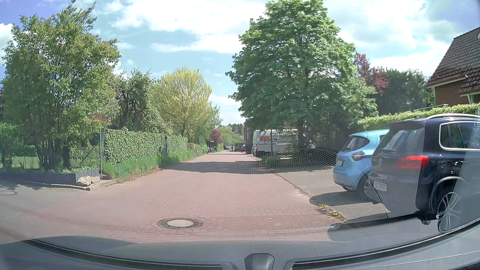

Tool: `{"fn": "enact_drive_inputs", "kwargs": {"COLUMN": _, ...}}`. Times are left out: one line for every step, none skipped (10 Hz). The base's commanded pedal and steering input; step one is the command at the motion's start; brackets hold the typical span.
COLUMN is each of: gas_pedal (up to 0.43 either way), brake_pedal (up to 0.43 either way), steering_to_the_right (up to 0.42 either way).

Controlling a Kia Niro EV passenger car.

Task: Follow the waypoints while adhering to traffic rules and regulations

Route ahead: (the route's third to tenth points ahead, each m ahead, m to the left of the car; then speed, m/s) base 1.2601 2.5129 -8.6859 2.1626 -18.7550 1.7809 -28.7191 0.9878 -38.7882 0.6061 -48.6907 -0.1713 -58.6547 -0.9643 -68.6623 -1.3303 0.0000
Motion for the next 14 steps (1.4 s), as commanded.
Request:
{"fn": "enact_drive_inputs", "kwargs": {"gas_pedal": 0.0, "brake_pedal": 0.262, "steering_to_the_right": -0.014}}
{"fn": "enact_drive_inputs", "kwargs": {"gas_pedal": 0.0, "brake_pedal": 0.256, "steering_to_the_right": -0.014}}
{"fn": "enact_drive_inputs", "kwargs": {"gas_pedal": 0.0, "brake_pedal": 0.256, "steering_to_the_right": -0.014}}
{"fn": "enact_drive_inputs", "kwargs": {"gas_pedal": 0.0, "brake_pedal": 0.244, "steering_to_the_right": -0.014}}
{"fn": "enact_drive_inputs", "kwargs": {"gas_pedal": 0.0, "brake_pedal": 0.238, "steering_to_the_right": -0.014}}
{"fn": "enact_drive_inputs", "kwargs": {"gas_pedal": 0.0, "brake_pedal": 0.238, "steering_to_the_right": -0.014}}
{"fn": "enact_drive_inputs", "kwargs": {"gas_pedal": 0.0, "brake_pedal": 0.226, "steering_to_the_right": -0.014}}
{"fn": "enact_drive_inputs", "kwargs": {"gas_pedal": 0.0, "brake_pedal": 0.213, "steering_to_the_right": -0.014}}
{"fn": "enact_drive_inputs", "kwargs": {"gas_pedal": 0.0, "brake_pedal": 0.195, "steering_to_the_right": -0.014}}
{"fn": "enact_drive_inputs", "kwargs": {"gas_pedal": 0.0, "brake_pedal": 0.183, "steering_to_the_right": -0.014}}
{"fn": "enact_drive_inputs", "kwargs": {"gas_pedal": 0.0, "brake_pedal": 0.177, "steering_to_the_right": -0.015}}
{"fn": "enact_drive_inputs", "kwargs": {"gas_pedal": 0.0, "brake_pedal": 0.159, "steering_to_the_right": -0.016}}
{"fn": "enact_drive_inputs", "kwargs": {"gas_pedal": 0.0, "brake_pedal": 0.146, "steering_to_the_right": -0.018}}
{"fn": "enact_drive_inputs", "kwargs": {"gas_pedal": 0.0, "brake_pedal": 0.128, "steering_to_the_right": -0.019}}
